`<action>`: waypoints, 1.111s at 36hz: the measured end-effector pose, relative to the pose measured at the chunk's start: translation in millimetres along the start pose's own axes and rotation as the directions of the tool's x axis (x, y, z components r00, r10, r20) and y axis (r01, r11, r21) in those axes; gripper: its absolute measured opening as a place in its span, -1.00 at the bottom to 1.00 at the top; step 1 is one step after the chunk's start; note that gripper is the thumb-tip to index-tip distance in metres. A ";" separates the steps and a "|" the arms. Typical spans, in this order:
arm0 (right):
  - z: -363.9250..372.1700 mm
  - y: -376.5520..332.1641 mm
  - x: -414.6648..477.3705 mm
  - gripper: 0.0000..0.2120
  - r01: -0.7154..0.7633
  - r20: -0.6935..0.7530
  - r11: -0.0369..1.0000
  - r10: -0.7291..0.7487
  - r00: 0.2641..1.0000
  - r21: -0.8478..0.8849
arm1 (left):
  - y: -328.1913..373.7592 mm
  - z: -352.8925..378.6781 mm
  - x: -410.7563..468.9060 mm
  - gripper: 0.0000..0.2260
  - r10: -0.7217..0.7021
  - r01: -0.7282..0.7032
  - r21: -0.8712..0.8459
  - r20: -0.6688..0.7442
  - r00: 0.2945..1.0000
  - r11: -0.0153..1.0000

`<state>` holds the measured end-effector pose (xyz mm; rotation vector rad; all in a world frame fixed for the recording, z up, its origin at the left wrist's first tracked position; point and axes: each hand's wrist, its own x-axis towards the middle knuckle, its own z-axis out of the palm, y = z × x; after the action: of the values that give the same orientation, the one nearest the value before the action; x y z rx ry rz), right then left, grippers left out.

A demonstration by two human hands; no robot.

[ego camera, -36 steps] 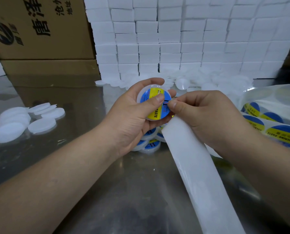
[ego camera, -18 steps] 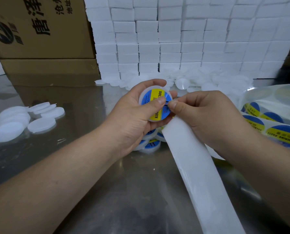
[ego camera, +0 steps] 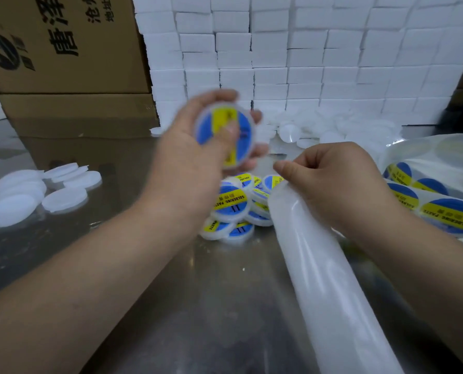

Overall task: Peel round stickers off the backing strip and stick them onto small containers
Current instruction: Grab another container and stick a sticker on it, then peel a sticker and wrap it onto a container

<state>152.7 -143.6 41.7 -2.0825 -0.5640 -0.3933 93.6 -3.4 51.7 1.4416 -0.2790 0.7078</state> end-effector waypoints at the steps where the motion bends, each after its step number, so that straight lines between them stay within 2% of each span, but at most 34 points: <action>1: -1.0 2.5 2.5 -0.60 -0.028 -0.026 1.000 0.028 0.999 0.000 | 2.8 -5.0 5.6 -0.79 0.023 -0.023 -0.006 -0.066 0.998 1.000; 3: -3.2 6.2 5.8 -0.64 -0.069 -0.059 0.997 0.072 0.996 0.047 | 2.9 -15.4 15.9 -0.82 0.028 -0.017 0.058 -0.197 0.980 0.998; 5: -5.5 6.2 8.7 -0.65 -0.076 -0.108 0.990 0.088 0.990 0.116 | -5.3 -24.4 22.3 -0.85 -0.013 0.059 0.139 -0.313 0.950 0.989; 7: -9.4 3.0 10.3 -0.66 -0.072 -0.165 0.982 0.101 0.981 0.175 | -15.1 -29.0 25.5 -0.85 -0.044 0.132 0.209 -0.376 0.926 0.969; 9: -14.0 2.4 13.2 -0.75 -0.090 -0.199 0.971 0.135 0.971 0.220 | -21.9 -31.6 26.8 -0.84 -0.009 0.148 0.311 -0.407 0.913 0.939; 12: -16.4 4.7 16.2 -0.76 -0.118 -0.196 0.958 0.173 0.965 0.262 | -26.3 -32.0 25.5 -0.82 0.021 0.149 0.415 -0.379 0.925 0.897; 15: -14.8 6.3 15.1 -0.73 -0.129 -0.145 0.957 0.171 0.975 0.262 | -31.9 -32.1 22.9 -0.83 -0.060 0.213 0.485 -0.312 0.948 0.848; 18: -14.2 5.5 14.2 -0.63 -0.137 -0.138 0.942 0.187 0.973 0.308 | -38.1 -33.6 24.0 -0.72 -0.139 0.270 0.481 -0.291 0.947 0.834; 20: -14.3 5.1 13.8 -0.59 -0.169 -0.141 0.923 0.230 0.963 0.346 | -40.5 -33.5 24.9 -0.65 -0.204 0.325 0.506 -0.281 0.938 0.799; 23: -14.0 6.5 14.7 -0.55 -0.262 -0.134 0.877 0.340 0.931 0.404 | -46.3 -37.4 27.4 -0.68 -0.277 0.388 0.522 -0.281 0.919 0.759; 27: -10.2 7.9 15.2 -0.48 -0.400 -0.037 0.753 0.489 0.872 0.523 | -60.2 -44.6 27.0 -0.87 -0.304 0.386 0.731 -0.251 0.919 0.562; 30: -12.5 10.3 11.5 -0.61 -0.436 0.033 0.707 0.506 0.862 0.557 | -65.7 -47.8 27.1 -0.85 -0.310 0.382 0.790 -0.256 0.916 0.479; 32: -12.8 7.0 9.3 -0.88 -0.461 0.078 0.707 0.502 0.861 0.537 | -62.4 -48.2 27.6 -0.88 -0.270 0.374 0.792 -0.272 0.924 0.482; 33: -11.6 6.6 9.4 -0.89 -0.457 0.068 0.698 0.509 0.858 0.551 | -60.0 -47.5 28.2 -0.87 -0.243 0.362 0.788 -0.274 0.930 0.498; 36: -10.1 4.0 11.0 -0.67 -0.416 0.002 0.652 0.536 0.844 0.634 | -52.3 -43.8 29.0 -0.85 -0.139 0.298 0.772 -0.267 0.954 0.561; 38: -9.7 5.2 10.0 -0.47 -0.408 -0.015 0.675 0.527 0.850 0.614 | -46.3 -40.0 34.7 -0.81 -0.080 0.279 0.731 -0.295 0.952 0.623; 40: -9.9 6.1 9.6 -0.43 -0.396 -0.038 0.711 0.510 0.859 0.581 | -42.0 -36.3 48.6 -0.81 -0.063 0.277 0.673 -0.324 0.944 0.686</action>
<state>163.5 -152.6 47.3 -1.5116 -0.0083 -0.1128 147.2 46.0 40.9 2.0439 0.4109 0.9012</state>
